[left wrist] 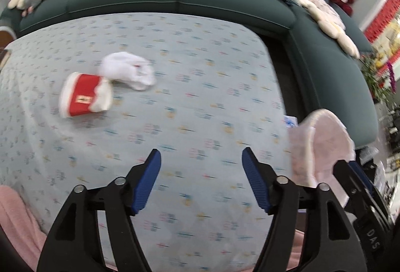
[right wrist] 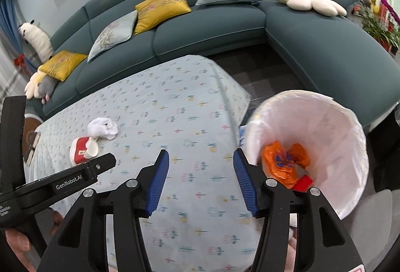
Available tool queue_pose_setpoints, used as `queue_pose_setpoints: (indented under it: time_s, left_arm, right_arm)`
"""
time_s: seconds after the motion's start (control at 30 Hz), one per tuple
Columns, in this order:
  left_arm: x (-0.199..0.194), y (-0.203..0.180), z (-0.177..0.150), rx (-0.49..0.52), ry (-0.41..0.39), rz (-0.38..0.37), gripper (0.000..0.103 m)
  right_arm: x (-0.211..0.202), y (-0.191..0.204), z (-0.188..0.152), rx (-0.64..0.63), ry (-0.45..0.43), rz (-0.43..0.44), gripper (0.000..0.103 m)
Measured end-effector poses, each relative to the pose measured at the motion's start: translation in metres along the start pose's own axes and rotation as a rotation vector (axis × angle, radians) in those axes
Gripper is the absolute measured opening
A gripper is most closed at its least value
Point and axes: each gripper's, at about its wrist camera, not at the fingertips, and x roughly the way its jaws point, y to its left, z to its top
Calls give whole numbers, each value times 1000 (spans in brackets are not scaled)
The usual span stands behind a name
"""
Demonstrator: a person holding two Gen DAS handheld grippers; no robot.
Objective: Collect trash
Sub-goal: 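Move both tools back toward the last paper cup and white glove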
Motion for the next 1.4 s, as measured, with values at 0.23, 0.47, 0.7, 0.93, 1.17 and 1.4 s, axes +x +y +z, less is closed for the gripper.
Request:
queue_pose_setpoints:
  time_s: [0.23, 0.47, 0.7, 0.93, 1.17, 1.4]
  left_arm:
    - [0, 55, 7, -61, -5, 69, 77]
    - [7, 108, 17, -113, -6, 116, 85]
    - [25, 148, 30, -120, 17, 124, 88]
    - [51, 154, 45, -17, 51, 96, 88]
    - [78, 155, 54, -4, 87, 82, 88]
    - [90, 170, 54, -81, 121, 27, 53]
  right_arm:
    - [16, 42, 3, -50, 22, 22, 59]
    - [38, 82, 3, -95, 57, 45, 60]
    - [67, 116, 3, -124, 98, 62, 60]
    - [94, 139, 6, -131, 130, 70, 60]
    - [114, 153, 11, -134, 151, 67, 60]
    - [133, 165, 13, -154, 174, 66, 60]
